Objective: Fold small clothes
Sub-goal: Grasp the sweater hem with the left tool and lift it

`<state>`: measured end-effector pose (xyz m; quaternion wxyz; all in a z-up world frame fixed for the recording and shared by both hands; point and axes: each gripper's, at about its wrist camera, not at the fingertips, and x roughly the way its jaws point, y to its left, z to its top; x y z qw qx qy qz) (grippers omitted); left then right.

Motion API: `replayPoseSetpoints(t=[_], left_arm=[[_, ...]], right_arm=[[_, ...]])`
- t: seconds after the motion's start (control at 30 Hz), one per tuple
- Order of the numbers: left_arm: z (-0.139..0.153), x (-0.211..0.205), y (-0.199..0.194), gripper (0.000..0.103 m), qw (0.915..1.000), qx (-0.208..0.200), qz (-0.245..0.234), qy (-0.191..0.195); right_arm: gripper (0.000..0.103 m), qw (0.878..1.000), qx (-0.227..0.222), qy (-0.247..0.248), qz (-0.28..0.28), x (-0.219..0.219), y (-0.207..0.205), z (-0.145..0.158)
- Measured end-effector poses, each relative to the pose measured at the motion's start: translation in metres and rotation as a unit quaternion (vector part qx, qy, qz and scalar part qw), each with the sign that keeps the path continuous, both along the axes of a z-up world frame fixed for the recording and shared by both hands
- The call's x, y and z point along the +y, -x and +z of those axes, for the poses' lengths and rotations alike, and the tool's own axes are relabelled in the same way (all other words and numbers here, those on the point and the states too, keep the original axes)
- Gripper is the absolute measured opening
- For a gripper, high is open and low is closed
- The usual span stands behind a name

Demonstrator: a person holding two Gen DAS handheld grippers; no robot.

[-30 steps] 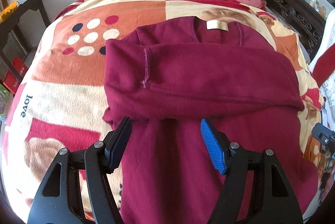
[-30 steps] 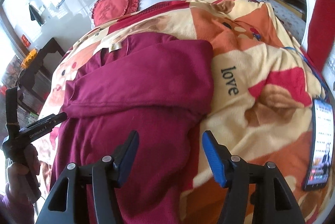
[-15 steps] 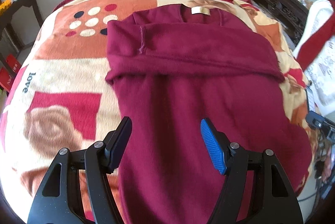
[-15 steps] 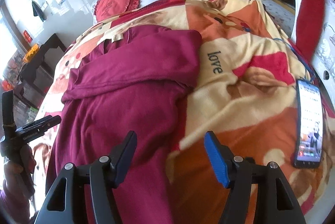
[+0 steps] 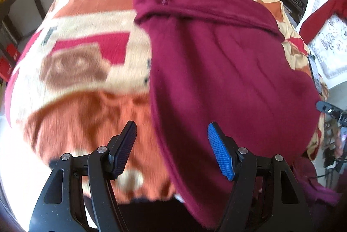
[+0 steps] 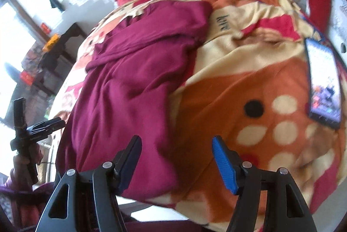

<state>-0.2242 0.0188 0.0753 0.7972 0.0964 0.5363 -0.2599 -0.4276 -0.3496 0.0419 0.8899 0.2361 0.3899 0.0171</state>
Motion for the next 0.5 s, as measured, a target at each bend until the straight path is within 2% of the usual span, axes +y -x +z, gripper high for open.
replayPoseSetpoints(t=[0.13, 0.17, 0.23, 0.4, 0.5], left_arm=[[-0.005, 0.012, 0.019, 0.068, 0.9997, 0.023, -0.004, -0.002], [-0.007, 0.014, 0.025, 0.068, 0.9996, 0.029, -0.006, -0.003], [-0.011, 0.015, 0.033, 0.068, 0.9991, 0.040, -0.013, -0.002], [-0.021, 0.014, 0.043, 0.068, 0.9976, 0.065, -0.022, 0.005], [-0.025, 0.012, 0.039, 0.068, 0.9968, 0.077, -0.013, 0.017]], right_arm=[[0.067, 0.999, -0.018, -0.015, 0.045, 0.020, 0.005, -0.004], [0.070, 0.999, -0.022, -0.013, 0.046, 0.022, 0.006, -0.004], [0.070, 0.998, -0.026, -0.010, 0.050, 0.025, 0.009, -0.005], [0.070, 0.997, -0.032, -0.037, 0.060, 0.021, 0.014, -0.007], [0.061, 0.995, -0.042, -0.034, 0.087, 0.027, 0.014, -0.002]])
